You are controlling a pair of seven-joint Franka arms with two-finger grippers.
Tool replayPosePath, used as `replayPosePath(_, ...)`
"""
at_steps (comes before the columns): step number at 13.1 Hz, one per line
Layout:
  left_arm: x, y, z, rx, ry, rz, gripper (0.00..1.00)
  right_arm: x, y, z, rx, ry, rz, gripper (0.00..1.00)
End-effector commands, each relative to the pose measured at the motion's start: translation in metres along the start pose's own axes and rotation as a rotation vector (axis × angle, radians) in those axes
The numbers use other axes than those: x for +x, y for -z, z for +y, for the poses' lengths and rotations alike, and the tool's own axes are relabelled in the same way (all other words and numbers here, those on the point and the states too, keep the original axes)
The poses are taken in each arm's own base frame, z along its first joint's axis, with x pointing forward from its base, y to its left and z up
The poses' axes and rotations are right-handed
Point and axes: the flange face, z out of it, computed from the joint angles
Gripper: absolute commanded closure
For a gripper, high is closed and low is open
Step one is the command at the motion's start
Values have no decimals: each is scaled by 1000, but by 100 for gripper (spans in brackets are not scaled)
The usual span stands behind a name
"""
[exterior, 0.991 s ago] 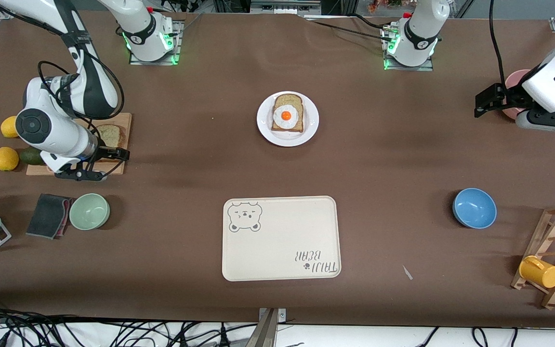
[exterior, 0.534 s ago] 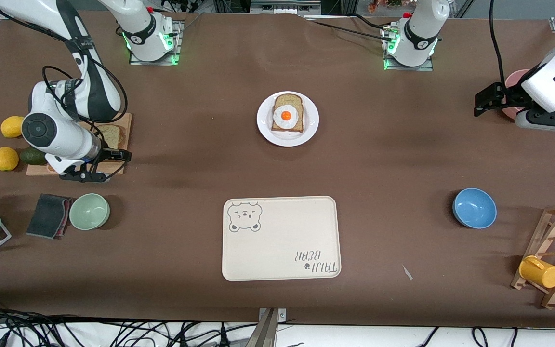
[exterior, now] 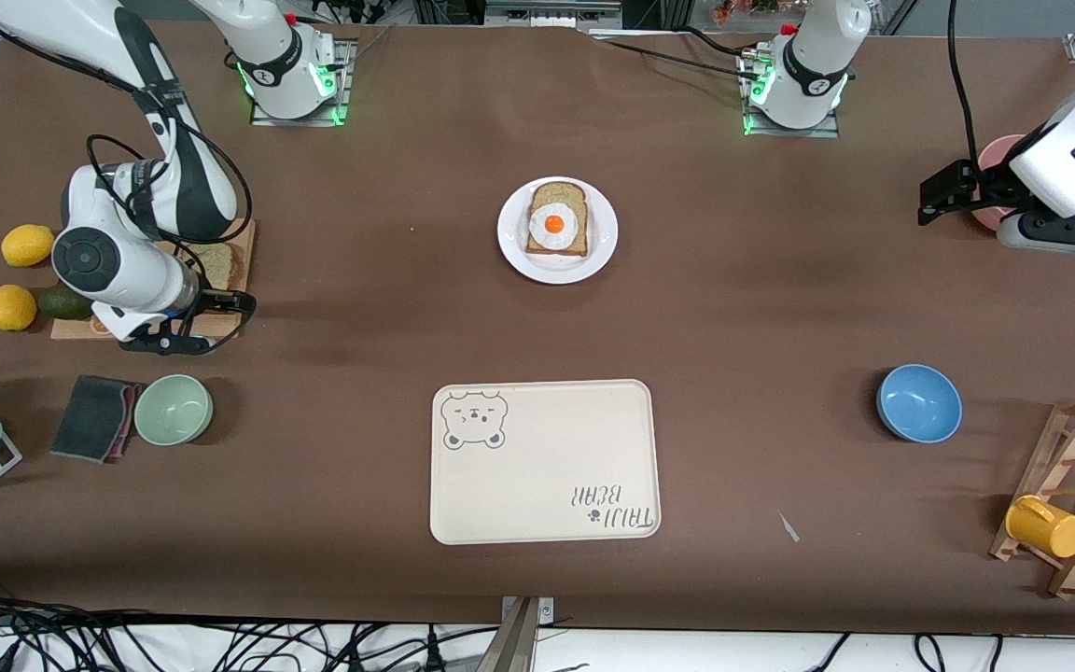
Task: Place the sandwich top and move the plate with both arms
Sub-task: 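Move the right gripper down over the bread slice on the cutting board, then close the right gripper on the plain bread slice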
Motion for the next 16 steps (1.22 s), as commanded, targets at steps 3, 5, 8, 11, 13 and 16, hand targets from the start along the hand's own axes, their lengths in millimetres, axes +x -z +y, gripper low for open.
replayPosePath(3,1,4,2,20,1,-8,0,-6,-26,7,-59,-8,-34,9)
replayPosePath(5,1,5,2,20,1,-7,0,-13,-35,5,-62,-45,-51,10)
replayPosePath(8,1,5,2,20,1,-7,0,-24,-49,2,-65,-62,-81,13)
replayPosePath(11,1,5,2,20,1,-7,0,-31,-59,2,-65,-62,-100,23)
replayPosePath(13,1,5,2,20,1,-7,0,-32,-65,-1,-72,-65,-111,24)
replayPosePath(16,1,5,2,20,2,-7,0,-34,-67,-2,-79,-59,-120,26)
